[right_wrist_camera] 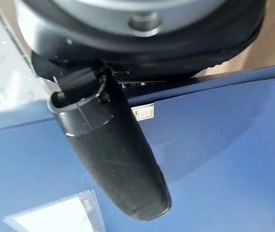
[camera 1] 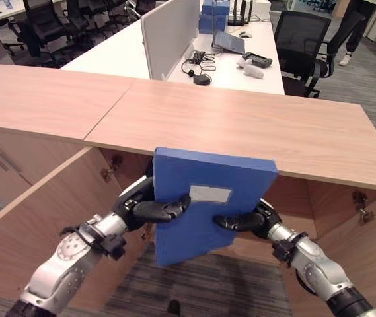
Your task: Put the empty folder in the office cabinet
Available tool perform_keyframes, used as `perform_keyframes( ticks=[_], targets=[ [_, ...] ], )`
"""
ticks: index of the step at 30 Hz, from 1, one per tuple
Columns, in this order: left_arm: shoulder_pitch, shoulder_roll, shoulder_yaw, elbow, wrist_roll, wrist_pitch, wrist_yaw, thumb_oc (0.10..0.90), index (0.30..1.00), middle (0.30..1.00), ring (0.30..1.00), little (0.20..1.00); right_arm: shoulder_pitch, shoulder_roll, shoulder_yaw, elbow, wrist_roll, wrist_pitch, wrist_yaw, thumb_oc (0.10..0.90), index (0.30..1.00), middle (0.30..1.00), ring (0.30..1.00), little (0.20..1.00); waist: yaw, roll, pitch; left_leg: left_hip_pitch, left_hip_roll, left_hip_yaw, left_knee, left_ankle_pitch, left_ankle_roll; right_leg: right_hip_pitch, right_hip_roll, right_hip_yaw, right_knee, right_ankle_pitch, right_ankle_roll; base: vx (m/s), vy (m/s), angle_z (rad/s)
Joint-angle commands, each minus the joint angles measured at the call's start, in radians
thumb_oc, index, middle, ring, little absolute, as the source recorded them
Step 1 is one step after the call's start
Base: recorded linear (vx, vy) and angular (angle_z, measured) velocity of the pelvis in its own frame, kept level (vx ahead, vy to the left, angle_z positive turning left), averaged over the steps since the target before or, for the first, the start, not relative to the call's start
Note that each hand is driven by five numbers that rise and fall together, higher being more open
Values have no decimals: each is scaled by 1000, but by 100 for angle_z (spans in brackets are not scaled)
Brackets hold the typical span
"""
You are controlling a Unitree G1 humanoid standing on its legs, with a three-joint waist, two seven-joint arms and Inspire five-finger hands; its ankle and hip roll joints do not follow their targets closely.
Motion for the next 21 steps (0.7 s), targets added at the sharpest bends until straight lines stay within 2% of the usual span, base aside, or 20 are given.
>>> perform_keyframes(
  ticks=[1,6,7,8,9,10,14,21],
  targets=[
    [-162,-96,-98,-185,-183,-84,-148,400,300,300,300,300,-189,82,58,-195,159,-70,123,800,900,900,900,900,-16,33,-55,83,78,25,-1,-116,-45,2,-74,15,35,-58,97,0,0,0],
    [-163,-125,-102,-184,-196,-82,-143,400,300,300,300,300,-180,135,74,-237,191,-85,123,800,900,900,900,900,-17,32,-55,83,78,27,-1,-117,-44,-1,-74,20,37,-58,97,0,0,0],
    [-163,-134,-102,-184,-196,-84,-140,400,300,300,300,300,-178,151,74,-243,197,-87,122,595,592,592,592,592,-17,32,-56,83,78,27,-1,-118,-43,-1,-74,20,37,-58,97,0,0,0],
    [-161,-150,-100,-183,-193,-86,-135,400,300,300,300,300,-175,169,71,-251,203,-91,119,453,380,380,380,380,-17,31,-56,84,78,27,-1,-118,-43,-1,-74,21,37,-58,96,0,0,0],
    [-158,-166,-98,-180,-193,-87,-130,400,300,300,300,300,-172,181,69,-256,207,-96,113,400,300,300,300,300,-17,32,-57,84,78,28,-1,-119,-42,0,-74,22,37,-59,95,0,0,0],
    [-158,-166,-98,-180,-193,-87,-130,400,300,300,300,300,-172,181,69,-256,207,-96,113,400,300,300,300,300,-17,32,-57,84,78,28,-1,-119,-42,0,-74,22,37,-59,95,0,0,0],
    [-130,-252,-63,-172,-181,-103,-99,400,300,300,300,300,-155,248,42,-271,219,-131,87,400,300,300,300,300,-18,33,-59,86,76,32,-1,-121,-40,-1,-74,24,36,-60,93,0,0,0],
    [-111,-298,-30,-169,-176,-117,-82,400,300,300,300,300,-149,265,24,-295,220,-144,71,400,300,300,300,300,-18,34,-61,87,77,31,-1,-122,-40,-1,-73,23,35,-61,91,-1,2,-1]
  ],
)
